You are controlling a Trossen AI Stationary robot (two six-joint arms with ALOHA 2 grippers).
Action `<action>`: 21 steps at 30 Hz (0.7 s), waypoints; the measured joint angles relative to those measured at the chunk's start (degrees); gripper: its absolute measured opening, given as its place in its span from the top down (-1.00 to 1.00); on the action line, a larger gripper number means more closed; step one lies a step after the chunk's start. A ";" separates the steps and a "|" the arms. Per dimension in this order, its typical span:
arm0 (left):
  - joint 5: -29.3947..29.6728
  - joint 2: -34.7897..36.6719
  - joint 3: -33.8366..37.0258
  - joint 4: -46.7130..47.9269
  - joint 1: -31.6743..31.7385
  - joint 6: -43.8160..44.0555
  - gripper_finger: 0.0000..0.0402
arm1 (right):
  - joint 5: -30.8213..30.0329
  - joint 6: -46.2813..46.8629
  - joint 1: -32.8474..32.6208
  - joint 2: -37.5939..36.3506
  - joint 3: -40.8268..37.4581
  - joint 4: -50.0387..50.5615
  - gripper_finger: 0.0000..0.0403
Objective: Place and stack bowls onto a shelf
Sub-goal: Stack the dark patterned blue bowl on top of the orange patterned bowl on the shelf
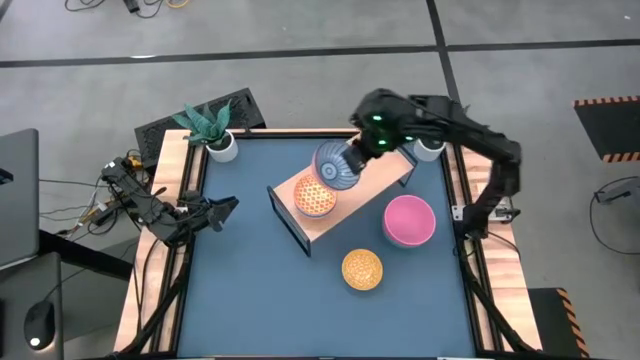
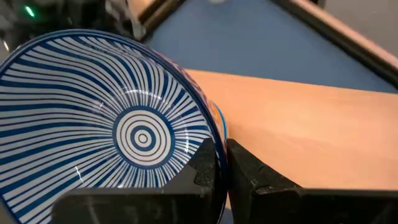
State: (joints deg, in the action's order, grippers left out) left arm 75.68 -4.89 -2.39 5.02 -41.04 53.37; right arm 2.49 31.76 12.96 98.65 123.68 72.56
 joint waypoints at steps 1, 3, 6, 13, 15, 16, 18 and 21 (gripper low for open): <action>-0.03 0.01 0.00 0.00 0.00 0.16 0.18 | 1.03 -1.19 0.32 1.52 0.87 0.02 0.81; -0.32 0.00 0.00 -0.02 0.00 0.35 0.18 | 3.18 -3.12 0.85 4.62 2.44 0.02 0.81; -0.35 0.00 0.00 -0.02 0.00 0.37 0.18 | 6.92 -5.06 1.13 8.19 4.09 0.05 0.81; -0.33 0.02 0.00 -0.02 0.00 0.30 0.18 | 10.98 -6.95 0.58 12.22 4.54 0.69 0.81; -0.33 0.00 0.00 -0.01 0.00 0.29 0.18 | 11.13 -7.60 0.67 12.53 4.54 1.40 0.81; -0.31 0.02 0.00 -0.02 0.00 0.28 0.18 | 11.10 -7.85 0.80 12.53 4.54 1.62 0.81; -0.31 0.02 0.00 -0.01 0.00 0.28 0.18 | 11.14 -7.99 1.11 13.08 4.70 1.65 0.81; -0.29 0.02 0.00 0.00 0.00 0.26 0.18 | 10.99 -8.09 1.28 13.62 4.58 1.95 0.81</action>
State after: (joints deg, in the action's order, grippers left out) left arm 75.40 -4.86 -2.39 5.02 -41.04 53.63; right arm 13.48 23.67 14.23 112.27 128.26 74.51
